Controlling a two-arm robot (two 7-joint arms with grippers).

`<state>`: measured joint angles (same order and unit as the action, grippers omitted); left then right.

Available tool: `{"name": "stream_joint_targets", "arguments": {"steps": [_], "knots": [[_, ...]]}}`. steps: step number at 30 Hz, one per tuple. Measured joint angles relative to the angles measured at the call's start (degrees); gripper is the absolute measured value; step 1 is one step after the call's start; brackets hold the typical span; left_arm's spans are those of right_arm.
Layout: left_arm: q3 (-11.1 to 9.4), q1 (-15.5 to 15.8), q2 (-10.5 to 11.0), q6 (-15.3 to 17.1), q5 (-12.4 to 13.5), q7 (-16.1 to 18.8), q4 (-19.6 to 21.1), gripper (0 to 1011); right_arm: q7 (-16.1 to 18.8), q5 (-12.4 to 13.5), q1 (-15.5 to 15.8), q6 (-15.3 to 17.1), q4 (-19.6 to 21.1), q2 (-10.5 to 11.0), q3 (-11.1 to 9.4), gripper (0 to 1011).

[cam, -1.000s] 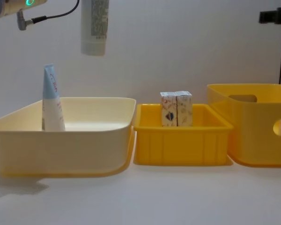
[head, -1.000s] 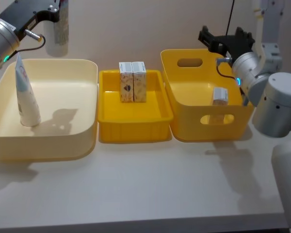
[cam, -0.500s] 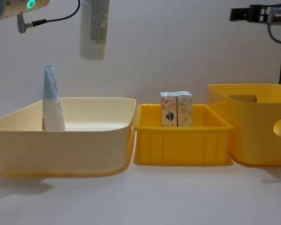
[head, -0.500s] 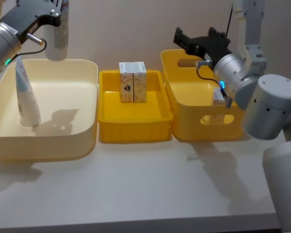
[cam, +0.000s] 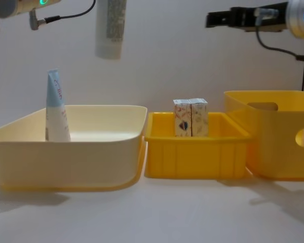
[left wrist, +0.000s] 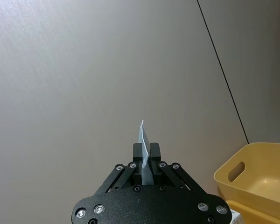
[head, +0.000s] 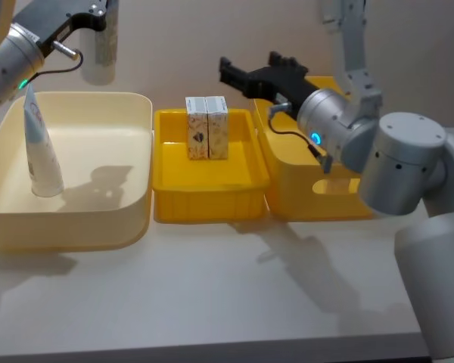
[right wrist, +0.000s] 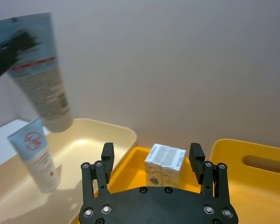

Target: Bimanual collaborative sorting of washing and personal care products

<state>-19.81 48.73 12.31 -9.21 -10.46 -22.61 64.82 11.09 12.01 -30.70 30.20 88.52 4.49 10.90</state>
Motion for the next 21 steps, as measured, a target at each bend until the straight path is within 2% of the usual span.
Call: {"name": "stream_joint_targets", "arguments": {"steps": [6,7,11,16,21], "knots": [[-0.46,1.79,-0.77,-1.44,0.09,-1.75,-2.47,93,3.9,0.79,-1.52,1.42,-1.24,0.47,3.01,1001],[-0.52,1.96,-0.85,-1.56,0.07,-1.94,-2.71,94,3.9,0.79,-1.52,1.42,-1.24,0.47,3.01,1001],[-0.75,2.36,-1.12,-2.0,-0.27,-2.97,-3.24,93,6.25,0.91,-2.88,1.81,-2.68,0.56,5.49,1001],[-0.99,2.28,-1.31,-2.13,-1.1,-4.11,-3.07,93,8.54,0.7,-4.63,1.7,-4.75,0.16,8.53,1001],[-1.29,1.1,-1.3,-1.56,-2.11,-5.08,-1.34,93,9.97,-0.33,-6.64,0.56,-7.77,-1.14,12.22,1001]]}}
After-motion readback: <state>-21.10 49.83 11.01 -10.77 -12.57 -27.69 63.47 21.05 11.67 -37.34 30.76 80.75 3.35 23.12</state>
